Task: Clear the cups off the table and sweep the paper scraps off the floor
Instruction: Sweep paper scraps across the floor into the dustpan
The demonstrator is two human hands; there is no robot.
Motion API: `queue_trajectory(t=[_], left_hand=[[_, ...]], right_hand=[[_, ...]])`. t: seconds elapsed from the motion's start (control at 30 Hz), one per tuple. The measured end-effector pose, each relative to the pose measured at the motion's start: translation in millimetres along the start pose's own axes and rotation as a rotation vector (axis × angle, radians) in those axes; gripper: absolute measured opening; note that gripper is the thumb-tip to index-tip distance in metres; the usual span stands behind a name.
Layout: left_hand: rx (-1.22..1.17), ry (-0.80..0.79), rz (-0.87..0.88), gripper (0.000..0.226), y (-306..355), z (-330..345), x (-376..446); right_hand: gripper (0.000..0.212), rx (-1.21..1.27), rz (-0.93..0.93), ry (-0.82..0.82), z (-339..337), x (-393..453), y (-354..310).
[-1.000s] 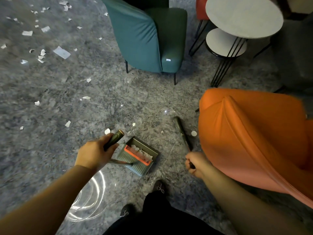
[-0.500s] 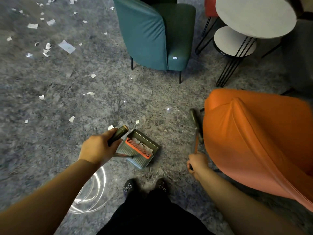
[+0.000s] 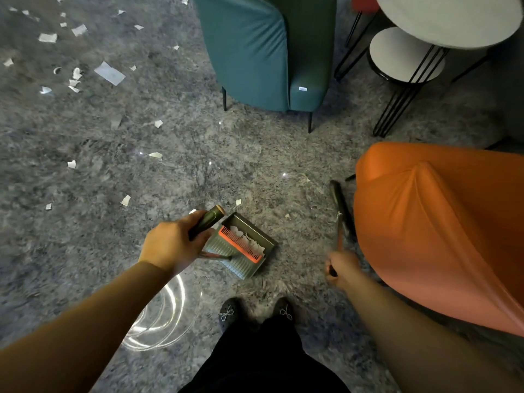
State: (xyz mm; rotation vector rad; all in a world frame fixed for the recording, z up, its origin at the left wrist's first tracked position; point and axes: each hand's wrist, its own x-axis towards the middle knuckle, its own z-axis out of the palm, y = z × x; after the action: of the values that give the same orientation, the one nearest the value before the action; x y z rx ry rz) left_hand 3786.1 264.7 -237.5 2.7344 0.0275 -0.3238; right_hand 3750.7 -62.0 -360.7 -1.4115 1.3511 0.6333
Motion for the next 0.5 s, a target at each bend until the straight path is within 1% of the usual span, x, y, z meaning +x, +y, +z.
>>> queue_trajectory(t=[0.03, 0.13, 0.23, 0.37, 0.5], left_hand=[[-0.001, -0.001, 0.004, 0.049, -2.0, -1.5, 2.2], [0.005, 0.0, 0.017, 0.05, -9.0, -4.4, 7.3], [0.003, -0.008, 0.033, 0.05, -16.5, -6.0, 10.4], [-0.01, -0.006, 0.063, 0.047, -19.6, -8.3, 12.6], [-0.008, -0.004, 0.067, 0.046, -20.3, -8.7, 15.3]], right_hand=[[0.01, 0.033, -0.003, -0.012, -0.3, -0.8, 3.4], [0.019, 0.095, -0.04, -0.036, 3.4, -2.8, 17.8], [0.018, 0.142, -0.064, -0.072, 12.4, -12.6, 30.4], [0.024, 0.134, -0.073, -0.104, 30.7, -28.7, 40.2], [0.028, 0.208, -0.046, -0.165, 51.0, -54.1, 43.5]])
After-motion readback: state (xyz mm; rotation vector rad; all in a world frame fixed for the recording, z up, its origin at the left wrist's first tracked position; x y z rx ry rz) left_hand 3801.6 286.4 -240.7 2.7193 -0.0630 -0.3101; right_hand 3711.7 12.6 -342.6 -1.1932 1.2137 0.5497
